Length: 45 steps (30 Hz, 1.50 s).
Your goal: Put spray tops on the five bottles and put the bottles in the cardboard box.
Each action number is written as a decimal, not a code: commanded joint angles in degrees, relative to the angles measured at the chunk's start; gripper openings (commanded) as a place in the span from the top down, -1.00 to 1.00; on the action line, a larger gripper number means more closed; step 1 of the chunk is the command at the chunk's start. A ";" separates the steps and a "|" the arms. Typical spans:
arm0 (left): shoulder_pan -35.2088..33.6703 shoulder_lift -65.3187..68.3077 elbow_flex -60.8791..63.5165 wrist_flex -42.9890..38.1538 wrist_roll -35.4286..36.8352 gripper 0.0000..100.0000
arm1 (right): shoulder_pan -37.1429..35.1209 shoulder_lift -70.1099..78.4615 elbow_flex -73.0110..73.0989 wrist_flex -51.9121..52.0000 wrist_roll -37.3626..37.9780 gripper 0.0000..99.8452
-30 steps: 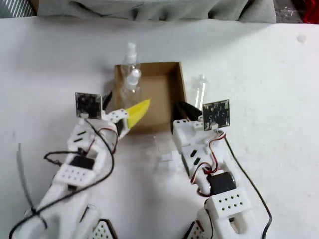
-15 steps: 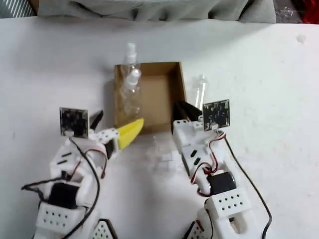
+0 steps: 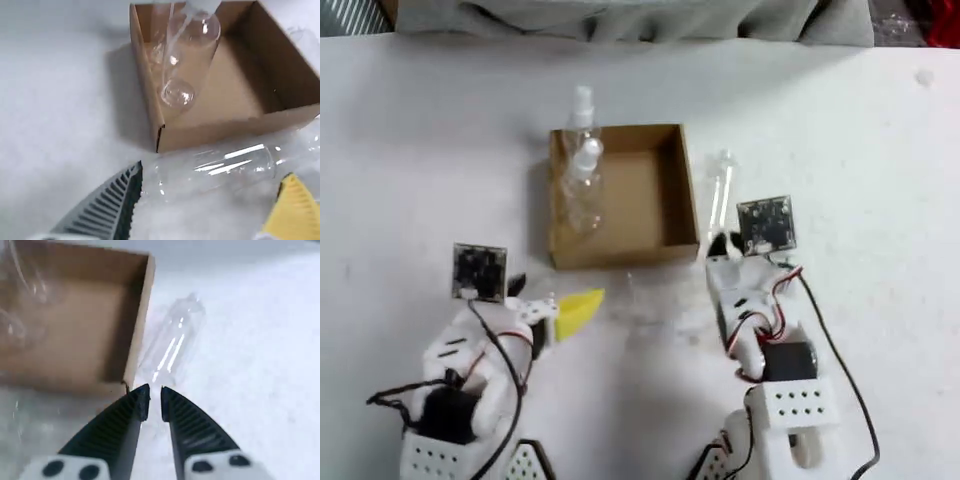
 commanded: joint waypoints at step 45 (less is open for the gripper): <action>-13.49 9.01 -3.69 -8.26 6.95 0.96 | -24.57 47.16 -30.86 5.41 -18.11 0.97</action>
